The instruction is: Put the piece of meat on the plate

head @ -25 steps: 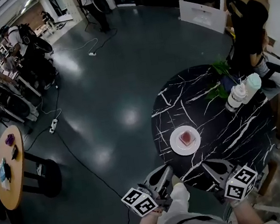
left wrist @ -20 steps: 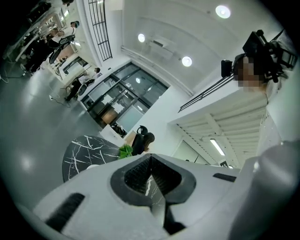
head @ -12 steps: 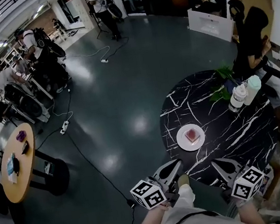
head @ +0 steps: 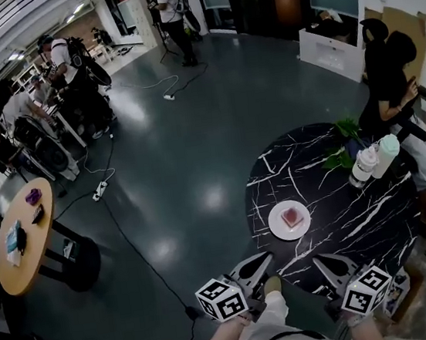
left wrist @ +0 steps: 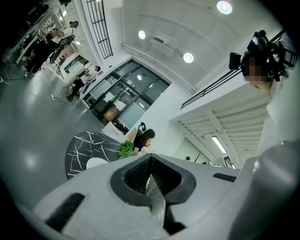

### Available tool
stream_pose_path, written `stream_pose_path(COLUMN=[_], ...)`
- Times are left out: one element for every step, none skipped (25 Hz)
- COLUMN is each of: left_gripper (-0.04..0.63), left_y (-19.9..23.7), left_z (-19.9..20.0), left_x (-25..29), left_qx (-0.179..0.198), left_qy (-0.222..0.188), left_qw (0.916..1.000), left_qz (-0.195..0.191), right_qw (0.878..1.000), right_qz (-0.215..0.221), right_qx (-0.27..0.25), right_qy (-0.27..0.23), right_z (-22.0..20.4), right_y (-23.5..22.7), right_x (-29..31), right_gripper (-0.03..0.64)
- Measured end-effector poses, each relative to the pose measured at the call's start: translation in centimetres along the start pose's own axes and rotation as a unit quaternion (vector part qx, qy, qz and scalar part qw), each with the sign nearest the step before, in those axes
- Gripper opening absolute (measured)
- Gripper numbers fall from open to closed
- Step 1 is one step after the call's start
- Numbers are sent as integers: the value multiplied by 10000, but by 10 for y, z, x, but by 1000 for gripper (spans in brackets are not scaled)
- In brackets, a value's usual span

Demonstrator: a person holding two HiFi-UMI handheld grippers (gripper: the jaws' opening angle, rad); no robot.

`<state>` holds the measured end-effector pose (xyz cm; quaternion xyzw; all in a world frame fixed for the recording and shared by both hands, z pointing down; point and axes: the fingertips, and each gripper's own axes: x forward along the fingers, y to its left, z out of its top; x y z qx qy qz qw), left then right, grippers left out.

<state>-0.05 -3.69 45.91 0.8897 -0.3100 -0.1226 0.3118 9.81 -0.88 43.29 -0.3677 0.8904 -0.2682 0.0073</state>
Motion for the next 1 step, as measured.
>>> stream_pose_path(left_gripper=[9], left_y=[0], left_z=[-1], left_x=[0], left_qx=[-3], left_qy=[7], left_qw=[10000], left_qz=[13], right_qw=[10000], right_qz=[25], right_qx=[5], right_qy=[-14], right_z=[1], right_y=[1], right_x=[1], right_gripper=[14])
